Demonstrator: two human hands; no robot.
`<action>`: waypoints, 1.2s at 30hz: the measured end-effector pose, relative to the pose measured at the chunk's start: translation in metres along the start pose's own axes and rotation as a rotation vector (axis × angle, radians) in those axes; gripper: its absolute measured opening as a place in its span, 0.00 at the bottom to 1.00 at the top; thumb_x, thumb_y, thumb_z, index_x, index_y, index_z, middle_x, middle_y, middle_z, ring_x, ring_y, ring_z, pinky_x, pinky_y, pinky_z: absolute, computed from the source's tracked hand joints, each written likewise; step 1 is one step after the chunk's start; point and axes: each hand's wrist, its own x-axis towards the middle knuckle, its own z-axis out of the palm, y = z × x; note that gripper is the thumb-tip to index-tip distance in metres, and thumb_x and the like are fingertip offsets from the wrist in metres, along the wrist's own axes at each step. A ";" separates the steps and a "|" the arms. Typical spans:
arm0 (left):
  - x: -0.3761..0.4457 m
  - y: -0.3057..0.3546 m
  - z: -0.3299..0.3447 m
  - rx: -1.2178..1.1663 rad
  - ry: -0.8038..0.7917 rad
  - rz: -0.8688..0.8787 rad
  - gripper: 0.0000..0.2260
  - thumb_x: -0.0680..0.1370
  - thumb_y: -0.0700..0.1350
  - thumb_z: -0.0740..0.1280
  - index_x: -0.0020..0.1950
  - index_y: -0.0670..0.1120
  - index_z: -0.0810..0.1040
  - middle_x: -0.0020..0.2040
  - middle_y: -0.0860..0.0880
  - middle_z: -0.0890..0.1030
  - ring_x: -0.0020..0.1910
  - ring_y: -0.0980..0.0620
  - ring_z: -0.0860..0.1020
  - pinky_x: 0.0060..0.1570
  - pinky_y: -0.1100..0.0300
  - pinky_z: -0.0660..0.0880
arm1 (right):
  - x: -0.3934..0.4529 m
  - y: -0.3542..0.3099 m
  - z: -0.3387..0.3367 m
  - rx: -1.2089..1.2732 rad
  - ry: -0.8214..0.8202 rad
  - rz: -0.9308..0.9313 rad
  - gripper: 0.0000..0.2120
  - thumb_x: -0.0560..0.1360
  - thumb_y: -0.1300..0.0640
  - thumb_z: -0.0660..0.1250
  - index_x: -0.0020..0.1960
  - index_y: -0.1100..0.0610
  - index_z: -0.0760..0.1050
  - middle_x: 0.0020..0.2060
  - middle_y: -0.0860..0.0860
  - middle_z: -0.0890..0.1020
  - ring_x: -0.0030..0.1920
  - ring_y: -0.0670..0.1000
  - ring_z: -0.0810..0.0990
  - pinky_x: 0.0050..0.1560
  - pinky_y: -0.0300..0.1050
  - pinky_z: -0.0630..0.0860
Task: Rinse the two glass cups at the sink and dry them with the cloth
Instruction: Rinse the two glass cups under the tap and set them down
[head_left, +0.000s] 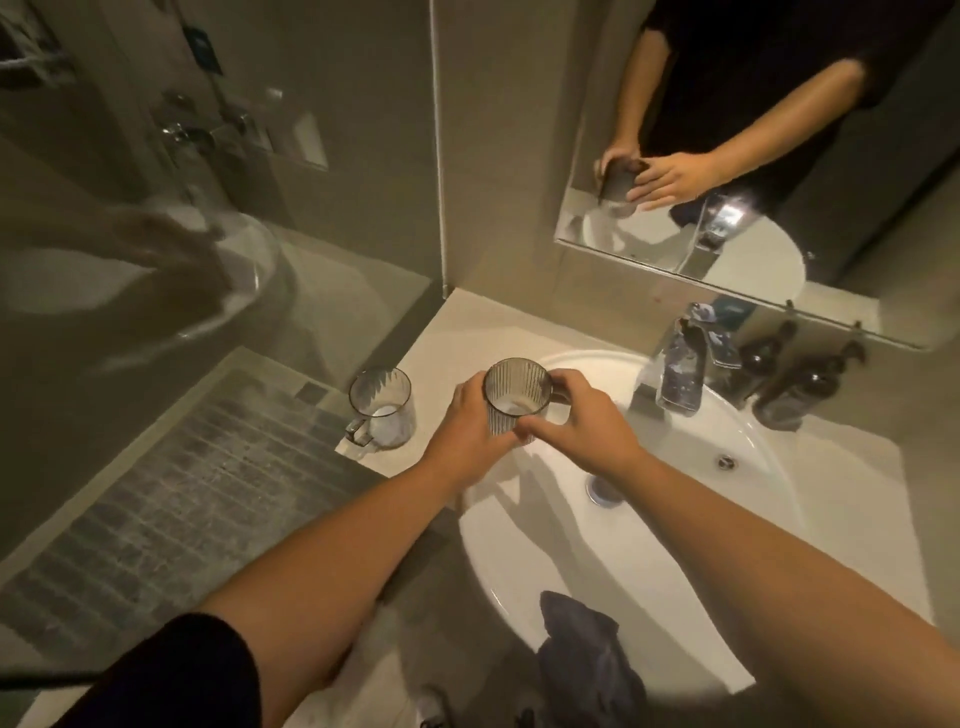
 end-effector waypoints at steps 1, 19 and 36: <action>0.002 0.003 0.007 -0.004 -0.045 0.013 0.42 0.71 0.53 0.78 0.76 0.47 0.57 0.73 0.45 0.65 0.68 0.47 0.71 0.64 0.55 0.71 | -0.008 0.006 -0.004 0.010 0.020 0.029 0.32 0.67 0.46 0.77 0.65 0.55 0.69 0.60 0.47 0.79 0.59 0.45 0.77 0.56 0.39 0.72; 0.022 0.022 0.101 -0.011 -0.305 0.129 0.39 0.71 0.51 0.78 0.75 0.47 0.59 0.70 0.48 0.72 0.66 0.49 0.73 0.59 0.61 0.68 | -0.005 0.039 -0.161 -0.844 0.185 -0.087 0.28 0.72 0.52 0.67 0.70 0.58 0.65 0.66 0.57 0.72 0.64 0.60 0.72 0.62 0.57 0.73; 0.032 0.037 0.145 -0.033 -0.278 0.162 0.39 0.70 0.51 0.78 0.74 0.49 0.61 0.68 0.51 0.74 0.63 0.53 0.75 0.61 0.57 0.73 | 0.073 0.034 -0.181 -1.070 -0.167 -0.117 0.15 0.75 0.59 0.61 0.59 0.56 0.79 0.48 0.60 0.83 0.46 0.62 0.79 0.40 0.48 0.73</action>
